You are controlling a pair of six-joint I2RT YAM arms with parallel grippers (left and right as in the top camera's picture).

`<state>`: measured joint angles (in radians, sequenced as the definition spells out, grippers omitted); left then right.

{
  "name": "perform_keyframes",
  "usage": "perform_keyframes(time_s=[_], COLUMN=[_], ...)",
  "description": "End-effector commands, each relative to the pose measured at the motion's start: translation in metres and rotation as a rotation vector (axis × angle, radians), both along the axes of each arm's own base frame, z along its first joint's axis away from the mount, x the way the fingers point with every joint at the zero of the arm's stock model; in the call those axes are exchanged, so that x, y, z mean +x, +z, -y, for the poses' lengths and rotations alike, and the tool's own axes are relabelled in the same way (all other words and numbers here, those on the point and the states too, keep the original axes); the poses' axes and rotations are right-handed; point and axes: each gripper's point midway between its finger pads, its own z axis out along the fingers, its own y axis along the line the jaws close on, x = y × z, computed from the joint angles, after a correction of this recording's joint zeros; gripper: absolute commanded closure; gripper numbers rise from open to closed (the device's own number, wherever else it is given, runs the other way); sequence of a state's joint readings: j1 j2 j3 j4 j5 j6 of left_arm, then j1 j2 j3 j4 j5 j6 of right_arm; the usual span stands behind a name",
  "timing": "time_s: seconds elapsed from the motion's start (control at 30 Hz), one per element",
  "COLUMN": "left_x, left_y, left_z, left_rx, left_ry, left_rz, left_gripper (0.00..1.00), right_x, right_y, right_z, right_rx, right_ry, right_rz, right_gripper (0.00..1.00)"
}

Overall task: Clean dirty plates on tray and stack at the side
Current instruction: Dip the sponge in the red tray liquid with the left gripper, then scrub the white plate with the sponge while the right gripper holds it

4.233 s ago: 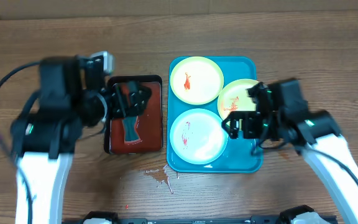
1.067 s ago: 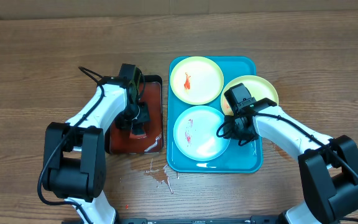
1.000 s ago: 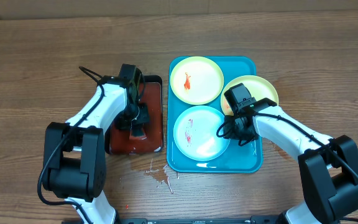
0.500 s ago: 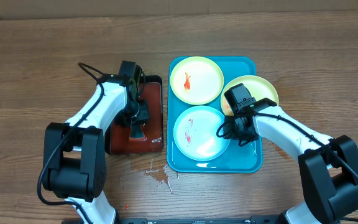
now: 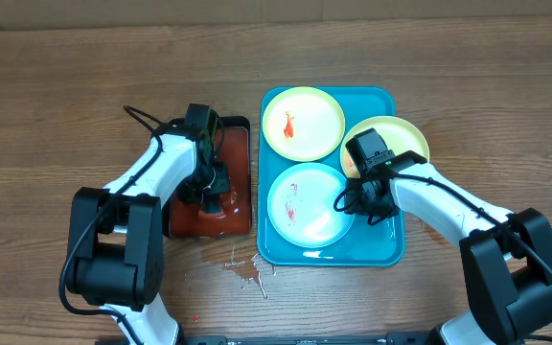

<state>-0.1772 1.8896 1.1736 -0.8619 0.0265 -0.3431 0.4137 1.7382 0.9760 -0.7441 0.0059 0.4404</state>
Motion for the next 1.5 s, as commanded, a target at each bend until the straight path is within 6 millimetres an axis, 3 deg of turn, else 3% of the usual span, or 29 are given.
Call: perform_keyframes(time_s=[0.0, 0.2, 0.37, 0.53, 0.67, 0.77, 0.83, 1.0, 1.1, 1.27, 1.47], left_x=[-0.001, 0.017, 0.034, 0.038, 0.031, 0.030, 0.028, 0.033, 0.038, 0.036, 0.023], left_y=[0.003, 0.051, 0.089, 0.087, 0.073, 0.074, 0.081, 0.111, 0.118, 0.102, 0.063], left_z=[0.014, 0.015, -0.009, -0.007, 0.007, 0.011, 0.023, 0.078, 0.111, 0.165, 0.209], left_rx=[-0.070, -0.053, 0.101, 0.099, 0.057, 0.062, 0.007, -0.228, -0.280, -0.310, -0.313], left_ry=[-0.037, -0.034, 0.030, 0.026, 0.004, -0.010, -0.014, -0.063, -0.132, -0.177, -0.189], left_rz=[-0.015, -0.015, 0.034, 0.052, 0.034, 0.035, 0.020, 0.037, 0.090, 0.148, 0.100], left_gripper=[0.96, 0.96, 0.96, 0.96, 0.96, 0.96, 0.96, 0.96, 0.96, 0.96, 0.96], right_x=[-0.005, -0.006, -0.006, -0.006, -0.006, -0.006, -0.006, -0.006, -0.006, -0.006, -0.006], right_y=[-0.005, -0.005, -0.005, -0.005, -0.005, -0.005, -0.005, -0.005, -0.005, -0.005, -0.005], right_z=[0.005, 0.005, 0.005, 0.005, 0.005, 0.005, 0.005, 0.005, 0.005, 0.005, 0.005], right_rx=[-0.017, -0.019, -0.018, -0.019, -0.016, -0.016, -0.016, -0.015, -0.015, -0.016, -0.016], right_ry=[-0.006, -0.009, -0.014, -0.014, -0.036, -0.051, -0.051, -0.051, -0.051, -0.051, -0.051], right_rz=[-0.020, -0.023, -0.024, -0.025, -0.025, -0.028, -0.028, -0.027, -0.027, -0.028, -0.028], right_gripper=[0.52, 0.61, 0.61, 0.62, 0.61, 0.61, 0.61, 0.62, 0.61, 0.62, 0.61])
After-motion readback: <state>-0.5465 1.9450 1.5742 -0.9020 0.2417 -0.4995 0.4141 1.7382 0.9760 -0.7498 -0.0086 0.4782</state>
